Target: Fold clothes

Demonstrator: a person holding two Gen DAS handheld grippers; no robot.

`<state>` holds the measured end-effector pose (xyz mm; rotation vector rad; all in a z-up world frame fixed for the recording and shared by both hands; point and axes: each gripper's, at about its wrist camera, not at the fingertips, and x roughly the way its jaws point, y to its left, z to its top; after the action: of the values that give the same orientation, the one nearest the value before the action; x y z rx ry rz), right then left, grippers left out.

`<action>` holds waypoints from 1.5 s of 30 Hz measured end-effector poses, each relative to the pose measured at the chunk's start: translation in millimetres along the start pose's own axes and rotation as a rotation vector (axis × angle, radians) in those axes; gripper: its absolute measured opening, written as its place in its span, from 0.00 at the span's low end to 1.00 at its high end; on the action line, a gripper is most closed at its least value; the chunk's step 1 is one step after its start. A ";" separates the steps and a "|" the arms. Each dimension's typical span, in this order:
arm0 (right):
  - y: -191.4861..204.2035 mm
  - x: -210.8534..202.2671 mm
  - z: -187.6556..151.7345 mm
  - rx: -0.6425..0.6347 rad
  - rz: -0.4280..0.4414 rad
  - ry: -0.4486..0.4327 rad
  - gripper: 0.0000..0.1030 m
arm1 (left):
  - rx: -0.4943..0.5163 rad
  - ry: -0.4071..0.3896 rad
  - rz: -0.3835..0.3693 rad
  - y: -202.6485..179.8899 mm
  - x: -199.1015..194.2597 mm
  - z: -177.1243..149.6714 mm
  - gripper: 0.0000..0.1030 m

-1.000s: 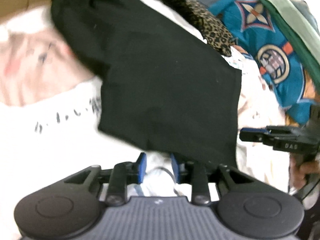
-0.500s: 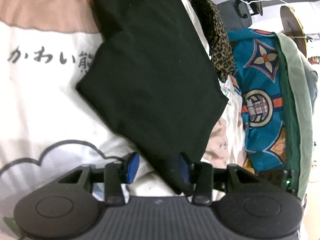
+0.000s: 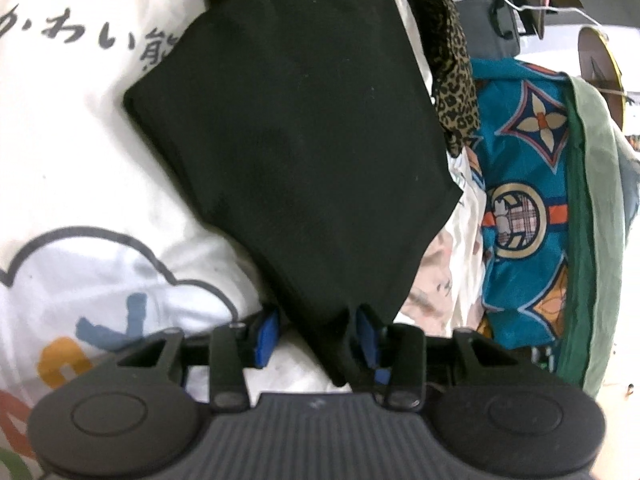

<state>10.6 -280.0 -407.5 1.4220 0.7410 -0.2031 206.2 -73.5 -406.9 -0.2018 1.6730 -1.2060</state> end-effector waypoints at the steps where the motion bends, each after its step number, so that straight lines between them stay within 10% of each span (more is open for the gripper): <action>1: 0.0 1.3 -0.6 0.009 0.012 0.001 0.39 | -0.005 -0.001 -0.003 0.0 -0.2 -0.1 0.43; 5: 5.6 2.6 -3.5 0.007 0.051 0.015 0.19 | -0.023 -0.005 -0.013 0.2 -1.7 -0.6 0.44; 35: 3.3 3.1 -2.0 0.144 0.222 0.033 0.09 | -0.146 -0.049 -0.150 -12.6 1.3 -6.7 0.47; 45: -5.5 -0.5 -3.4 0.141 0.210 0.035 0.13 | -0.124 -0.046 -0.122 -17.5 10.5 -10.4 0.07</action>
<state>6.0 -277.9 -411.6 1.6295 0.6098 -0.0680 186.1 -82.2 -400.0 -0.4100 1.7166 -1.1791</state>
